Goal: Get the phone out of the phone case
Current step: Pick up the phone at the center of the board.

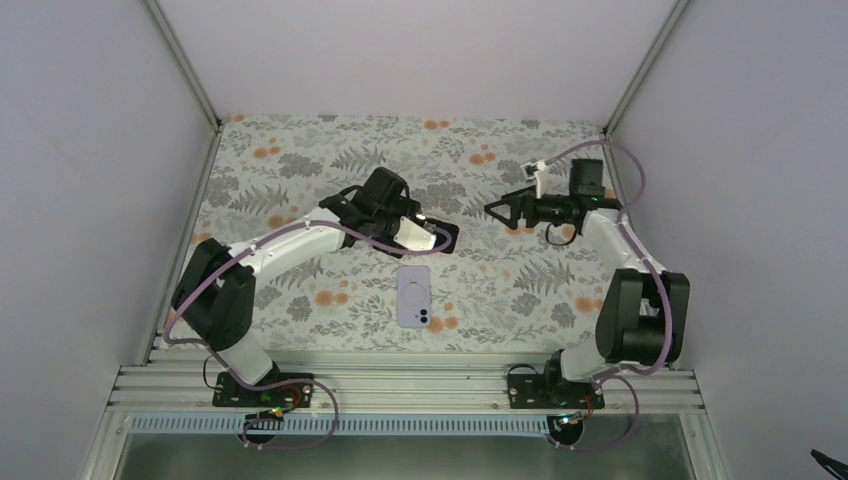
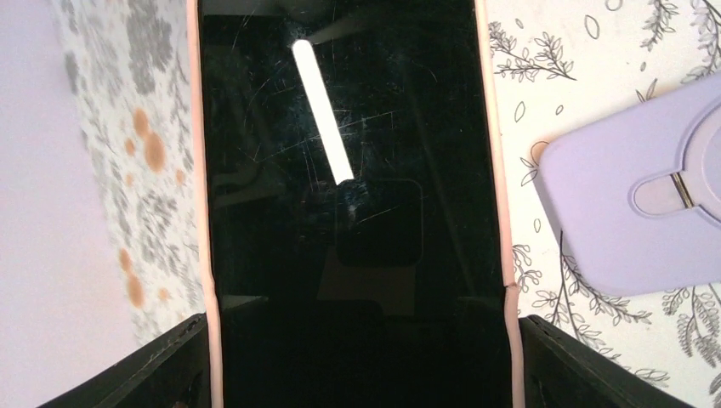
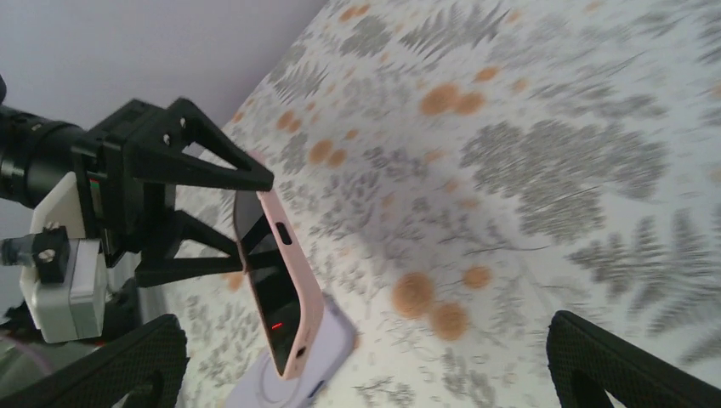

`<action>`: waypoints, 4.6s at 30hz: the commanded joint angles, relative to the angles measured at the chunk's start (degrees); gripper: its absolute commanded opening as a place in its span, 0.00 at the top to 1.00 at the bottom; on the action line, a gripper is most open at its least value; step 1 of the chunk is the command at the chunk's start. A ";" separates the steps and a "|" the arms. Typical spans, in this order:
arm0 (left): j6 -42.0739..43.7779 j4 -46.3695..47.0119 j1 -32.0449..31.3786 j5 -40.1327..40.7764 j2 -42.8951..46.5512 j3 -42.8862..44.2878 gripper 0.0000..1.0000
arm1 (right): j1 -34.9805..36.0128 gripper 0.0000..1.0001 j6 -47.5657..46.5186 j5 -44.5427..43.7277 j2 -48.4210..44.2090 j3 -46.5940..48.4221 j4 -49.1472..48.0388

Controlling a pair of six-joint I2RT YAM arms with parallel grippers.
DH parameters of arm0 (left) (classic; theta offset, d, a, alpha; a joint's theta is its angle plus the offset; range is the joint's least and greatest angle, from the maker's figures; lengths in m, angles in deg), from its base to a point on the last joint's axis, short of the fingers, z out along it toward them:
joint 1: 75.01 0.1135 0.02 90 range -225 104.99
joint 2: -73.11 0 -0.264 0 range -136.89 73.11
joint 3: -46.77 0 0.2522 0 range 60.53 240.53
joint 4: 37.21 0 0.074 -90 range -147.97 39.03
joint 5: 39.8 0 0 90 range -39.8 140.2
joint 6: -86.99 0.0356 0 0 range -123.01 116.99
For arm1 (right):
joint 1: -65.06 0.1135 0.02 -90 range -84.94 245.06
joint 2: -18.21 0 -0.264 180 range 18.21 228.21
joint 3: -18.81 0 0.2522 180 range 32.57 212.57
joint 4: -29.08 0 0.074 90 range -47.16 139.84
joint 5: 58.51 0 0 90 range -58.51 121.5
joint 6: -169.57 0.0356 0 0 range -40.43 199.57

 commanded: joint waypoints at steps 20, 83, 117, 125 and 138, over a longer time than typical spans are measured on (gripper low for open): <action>28.74 10.42 -4.06 -2.17 10.34 -10.27 0.49 | 23.78 0.34 -12.26 -0.16 12.77 5.06 16.51; -94.64 32.62 18.31 -59.79 9.27 13.84 0.18 | 14.40 0.96 52.49 14.16 -6.01 18.71 -47.47; -107.16 51.01 8.13 -57.53 0.55 16.42 0.69 | 15.38 0.96 79.75 7.92 -6.59 6.63 -76.36; -102.83 45.81 8.12 -57.09 0.37 17.40 0.88 | 15.31 0.96 77.51 8.21 -7.57 5.84 -74.38; -79.65 19.03 8.21 -60.07 1.64 22.94 0.98 | 15.37 0.64 50.19 9.89 -8.58 13.50 -39.68</action>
